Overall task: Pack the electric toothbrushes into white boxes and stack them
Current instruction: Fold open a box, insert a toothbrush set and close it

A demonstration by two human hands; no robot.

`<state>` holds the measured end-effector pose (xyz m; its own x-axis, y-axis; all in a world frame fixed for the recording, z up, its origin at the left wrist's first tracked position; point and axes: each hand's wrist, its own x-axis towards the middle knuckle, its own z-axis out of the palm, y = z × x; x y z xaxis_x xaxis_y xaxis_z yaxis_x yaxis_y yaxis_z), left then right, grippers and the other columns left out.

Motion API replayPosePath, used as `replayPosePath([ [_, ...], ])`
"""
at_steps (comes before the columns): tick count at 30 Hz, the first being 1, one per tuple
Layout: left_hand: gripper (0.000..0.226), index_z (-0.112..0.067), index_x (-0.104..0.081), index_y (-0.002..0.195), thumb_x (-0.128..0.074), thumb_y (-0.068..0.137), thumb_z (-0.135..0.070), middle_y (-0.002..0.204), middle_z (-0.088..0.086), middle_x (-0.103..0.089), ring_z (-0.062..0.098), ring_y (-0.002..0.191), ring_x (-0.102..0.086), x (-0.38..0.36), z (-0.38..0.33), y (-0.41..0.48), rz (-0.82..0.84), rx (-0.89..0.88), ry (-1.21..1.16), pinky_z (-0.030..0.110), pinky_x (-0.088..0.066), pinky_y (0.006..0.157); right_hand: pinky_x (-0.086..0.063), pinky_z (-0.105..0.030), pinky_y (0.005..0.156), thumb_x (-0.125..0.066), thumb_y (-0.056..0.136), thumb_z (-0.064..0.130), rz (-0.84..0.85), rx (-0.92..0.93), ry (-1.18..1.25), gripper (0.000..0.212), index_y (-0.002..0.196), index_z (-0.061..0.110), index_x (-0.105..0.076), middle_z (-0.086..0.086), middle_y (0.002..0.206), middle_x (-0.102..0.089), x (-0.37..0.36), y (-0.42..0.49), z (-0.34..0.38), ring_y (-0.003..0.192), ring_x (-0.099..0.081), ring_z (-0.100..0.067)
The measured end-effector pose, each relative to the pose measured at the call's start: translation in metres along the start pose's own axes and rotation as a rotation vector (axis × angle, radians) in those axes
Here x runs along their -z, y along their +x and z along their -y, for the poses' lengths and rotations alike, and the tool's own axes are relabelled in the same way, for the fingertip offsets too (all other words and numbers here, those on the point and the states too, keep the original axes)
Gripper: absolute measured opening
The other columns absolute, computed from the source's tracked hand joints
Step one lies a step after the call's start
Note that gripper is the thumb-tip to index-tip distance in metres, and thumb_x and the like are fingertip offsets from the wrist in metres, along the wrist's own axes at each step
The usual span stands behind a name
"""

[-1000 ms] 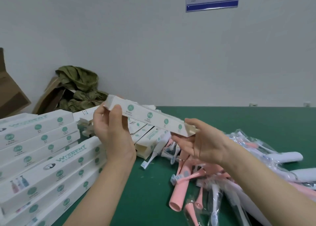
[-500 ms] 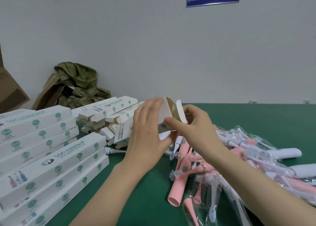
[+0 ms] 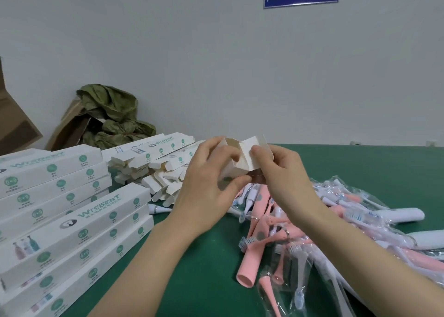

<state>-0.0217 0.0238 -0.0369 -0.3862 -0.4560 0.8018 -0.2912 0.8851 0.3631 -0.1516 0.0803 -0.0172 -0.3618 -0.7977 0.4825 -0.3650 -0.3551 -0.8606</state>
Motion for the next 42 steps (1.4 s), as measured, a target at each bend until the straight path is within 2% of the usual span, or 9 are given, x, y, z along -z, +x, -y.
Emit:
replayPosePath([
  [4,0.027,-0.035,-0.059,0.085,-0.035,0.096,-0.042,0.092,-0.009,-0.057,0.0,0.093,-0.052,0.003,-0.004,0.003,-0.108,0.055,-0.184,0.008,-0.035,0.081,-0.048,-0.042,0.068,-0.046,0.097,0.021,-0.015,0.148,-0.188,0.035,0.083,-0.008,-0.06,-0.02,0.073,-0.063,-0.001,-0.002,0.001,0.074,-0.062,-0.037],
  [8,0.013,-0.026,-0.06,0.087,-0.05,0.09,-0.034,0.085,-0.012,-0.058,0.006,0.083,-0.053,0.003,-0.004,0.005,-0.138,0.127,-0.245,0.019,-0.041,0.075,-0.044,-0.039,0.067,-0.047,0.097,0.021,-0.012,0.237,-0.277,0.034,0.078,-0.003,-0.06,-0.019,0.066,-0.056,-0.005,-0.006,0.003,0.074,-0.06,-0.038],
  [14,0.033,-0.038,-0.058,0.097,-0.066,0.067,-0.047,0.102,-0.014,-0.057,0.001,0.096,-0.053,0.008,-0.006,0.004,-0.033,0.14,-0.21,0.002,-0.036,0.074,-0.037,-0.031,0.053,-0.05,0.095,0.018,-0.058,0.21,-0.319,0.042,0.055,0.008,-0.044,-0.004,0.046,-0.049,0.002,-0.001,0.004,0.056,-0.059,-0.021],
  [18,0.041,-0.041,-0.051,0.105,-0.066,0.067,-0.04,0.104,-0.018,-0.052,-0.004,0.096,-0.048,0.01,-0.002,0.006,0.026,0.073,-0.009,0.001,-0.034,0.072,-0.051,-0.04,0.064,-0.048,0.095,0.02,0.033,0.115,-0.243,0.039,0.081,-0.016,-0.057,-0.033,0.076,-0.061,0.005,0.003,0.008,0.055,-0.066,-0.004],
  [23,0.047,-0.035,-0.052,0.114,-0.064,0.07,-0.045,0.102,-0.016,-0.049,-0.01,0.093,-0.044,0.009,0.001,0.005,0.024,0.023,0.073,0.001,-0.032,0.072,-0.054,-0.05,0.08,-0.05,0.095,0.019,0.069,0.018,-0.147,0.033,0.085,-0.009,-0.064,-0.017,0.075,-0.07,0.008,0.004,0.005,0.06,-0.069,-0.014],
  [29,0.049,-0.019,-0.059,0.119,-0.063,0.073,-0.032,0.111,-0.002,-0.056,0.006,0.095,-0.051,0.004,0.005,0.002,-0.01,-0.004,0.164,0.019,-0.042,0.079,-0.059,-0.033,0.075,-0.048,0.099,0.023,0.22,-0.201,0.149,0.028,0.091,0.003,-0.066,-0.014,0.082,-0.072,0.007,0.004,0.005,0.072,-0.07,-0.021],
  [32,0.049,-0.015,-0.06,0.121,-0.06,0.074,-0.029,0.114,0.002,-0.056,0.019,0.101,-0.054,0.006,0.008,0.001,-0.1,0.06,0.205,0.035,-0.047,0.082,-0.056,-0.03,0.066,-0.062,0.088,0.028,0.49,-0.099,-0.379,0.016,0.091,0.013,-0.06,0.005,0.073,-0.067,0.017,0.0,0.007,0.063,-0.063,-0.012],
  [36,0.048,-0.016,-0.061,0.12,-0.058,0.074,-0.029,0.115,-0.001,-0.056,0.012,0.102,-0.05,0.01,0.015,0.003,-0.198,0.153,0.177,0.025,-0.039,0.08,-0.043,-0.017,0.064,-0.073,0.078,0.019,1.193,-0.008,-0.972,0.029,0.104,0.025,-0.061,0.011,0.1,-0.063,0.005,-0.024,0.009,0.088,-0.059,-0.009],
  [42,0.046,-0.018,-0.06,0.119,-0.062,0.074,-0.027,0.114,-0.001,-0.055,0.014,0.101,-0.051,0.007,0.016,0.002,-0.19,0.153,0.189,0.028,-0.041,0.08,-0.043,-0.038,0.083,-0.058,0.084,0.007,1.066,0.268,-1.184,0.028,0.109,0.018,-0.065,-0.005,0.108,-0.057,-0.019,-0.039,-0.011,0.1,-0.039,-0.019],
])
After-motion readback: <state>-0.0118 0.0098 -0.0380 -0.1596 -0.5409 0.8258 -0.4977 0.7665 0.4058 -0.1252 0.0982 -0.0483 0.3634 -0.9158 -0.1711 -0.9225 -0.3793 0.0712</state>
